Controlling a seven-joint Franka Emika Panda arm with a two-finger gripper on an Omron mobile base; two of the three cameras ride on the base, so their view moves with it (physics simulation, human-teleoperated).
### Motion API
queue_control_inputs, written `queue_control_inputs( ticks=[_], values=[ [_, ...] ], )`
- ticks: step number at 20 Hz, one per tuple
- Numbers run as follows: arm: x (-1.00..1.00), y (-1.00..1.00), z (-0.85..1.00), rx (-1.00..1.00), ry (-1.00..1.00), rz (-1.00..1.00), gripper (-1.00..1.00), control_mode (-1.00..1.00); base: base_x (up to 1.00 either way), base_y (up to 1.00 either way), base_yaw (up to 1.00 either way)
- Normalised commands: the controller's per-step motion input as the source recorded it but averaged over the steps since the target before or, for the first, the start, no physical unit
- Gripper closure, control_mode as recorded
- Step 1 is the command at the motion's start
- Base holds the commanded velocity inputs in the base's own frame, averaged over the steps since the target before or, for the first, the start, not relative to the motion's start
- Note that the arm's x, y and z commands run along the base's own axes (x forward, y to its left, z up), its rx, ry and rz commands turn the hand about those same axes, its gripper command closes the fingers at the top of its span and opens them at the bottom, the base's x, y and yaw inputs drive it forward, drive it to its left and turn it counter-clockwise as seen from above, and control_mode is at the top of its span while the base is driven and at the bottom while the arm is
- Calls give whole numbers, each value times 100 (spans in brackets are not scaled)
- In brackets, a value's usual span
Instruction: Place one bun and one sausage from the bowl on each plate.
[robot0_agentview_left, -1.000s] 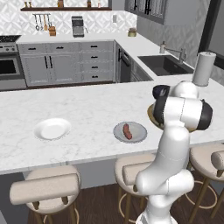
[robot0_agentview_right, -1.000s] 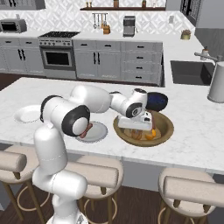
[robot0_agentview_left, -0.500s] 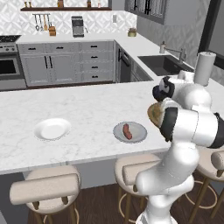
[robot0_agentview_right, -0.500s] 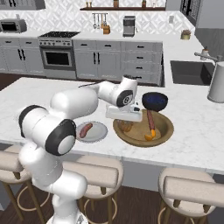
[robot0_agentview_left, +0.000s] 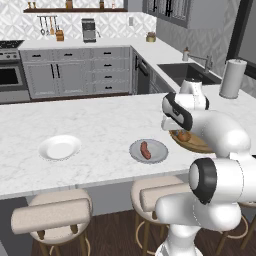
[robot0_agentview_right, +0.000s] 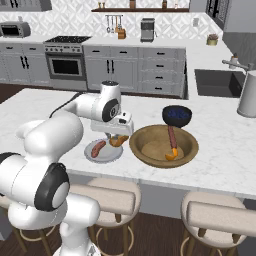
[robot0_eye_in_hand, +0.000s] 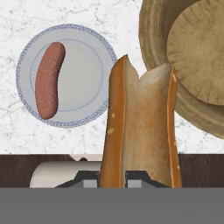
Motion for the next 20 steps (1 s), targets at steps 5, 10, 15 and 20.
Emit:
queue_control_inputs(
  ticks=[5, 10, 15, 20],
  values=[
    [20, 59, -1, -2, -21, 5, 100, -100, 0, 0, 0],
    [5, 40, -22, -1, -6, 7, 100, -100, 0, 0, 0],
    [47, 14, -22, 0, 7, 0, 100, -100, 0, 0, 0],
    [44, 0, -36, 0, 7, 0, 100, -100, 0, 0, 0]
  ],
)
